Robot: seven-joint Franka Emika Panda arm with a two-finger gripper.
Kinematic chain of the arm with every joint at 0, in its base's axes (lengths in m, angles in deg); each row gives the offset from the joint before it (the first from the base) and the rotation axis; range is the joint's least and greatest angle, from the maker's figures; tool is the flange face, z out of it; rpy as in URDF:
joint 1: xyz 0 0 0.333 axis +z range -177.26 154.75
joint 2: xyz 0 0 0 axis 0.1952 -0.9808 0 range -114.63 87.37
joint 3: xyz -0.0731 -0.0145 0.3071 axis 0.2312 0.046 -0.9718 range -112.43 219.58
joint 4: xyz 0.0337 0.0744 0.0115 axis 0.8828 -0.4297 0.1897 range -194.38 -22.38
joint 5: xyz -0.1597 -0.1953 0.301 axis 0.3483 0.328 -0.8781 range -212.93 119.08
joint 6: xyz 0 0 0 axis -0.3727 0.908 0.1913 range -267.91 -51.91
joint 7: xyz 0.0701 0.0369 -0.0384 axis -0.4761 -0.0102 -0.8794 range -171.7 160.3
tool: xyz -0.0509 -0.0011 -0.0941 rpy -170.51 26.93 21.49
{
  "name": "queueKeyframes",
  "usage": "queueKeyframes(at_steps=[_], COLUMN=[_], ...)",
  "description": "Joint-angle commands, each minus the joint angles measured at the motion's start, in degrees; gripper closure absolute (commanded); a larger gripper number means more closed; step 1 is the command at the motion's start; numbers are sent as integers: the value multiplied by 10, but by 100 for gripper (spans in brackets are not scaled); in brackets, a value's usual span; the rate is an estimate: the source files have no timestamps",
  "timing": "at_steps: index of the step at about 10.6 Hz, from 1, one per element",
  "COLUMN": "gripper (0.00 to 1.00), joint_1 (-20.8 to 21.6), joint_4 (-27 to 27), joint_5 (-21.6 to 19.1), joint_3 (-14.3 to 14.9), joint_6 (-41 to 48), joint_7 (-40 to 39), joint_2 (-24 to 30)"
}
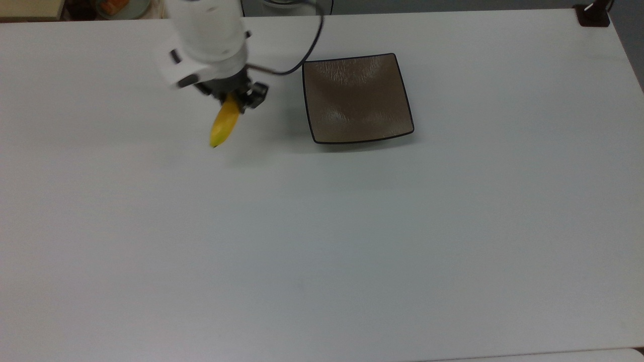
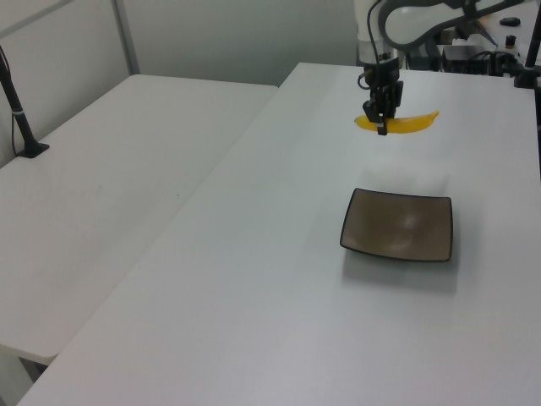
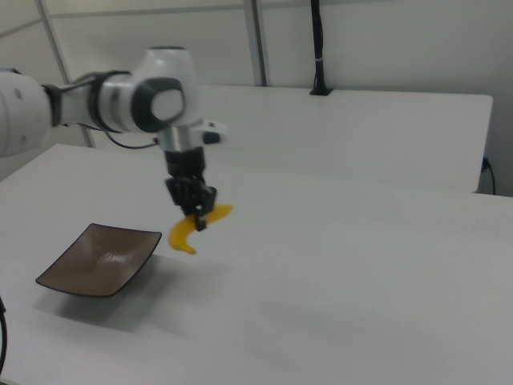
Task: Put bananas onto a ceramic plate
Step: 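Lift the banana and carry it over the brown square plate, then lower the banana onto the plate and open the gripper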
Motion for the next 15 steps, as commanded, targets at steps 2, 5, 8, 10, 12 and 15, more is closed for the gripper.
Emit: queueKeyframes(at_steps=[2,5,8,10,12,15], gripper=[93,91,91,91,91,90], joint_1=[125,207,259,262,262,261], joint_4=[-17,-41,-76,-90,-125,-142], joint_5=[44,72,115,125,167,177], joint_3=[4,4,3,-7,-27,-28], joint_6=[87,100,83,48,1,-53], joint_7=[98,205,283,325,373,420], joint_2=[50,48,27,16,7,-3])
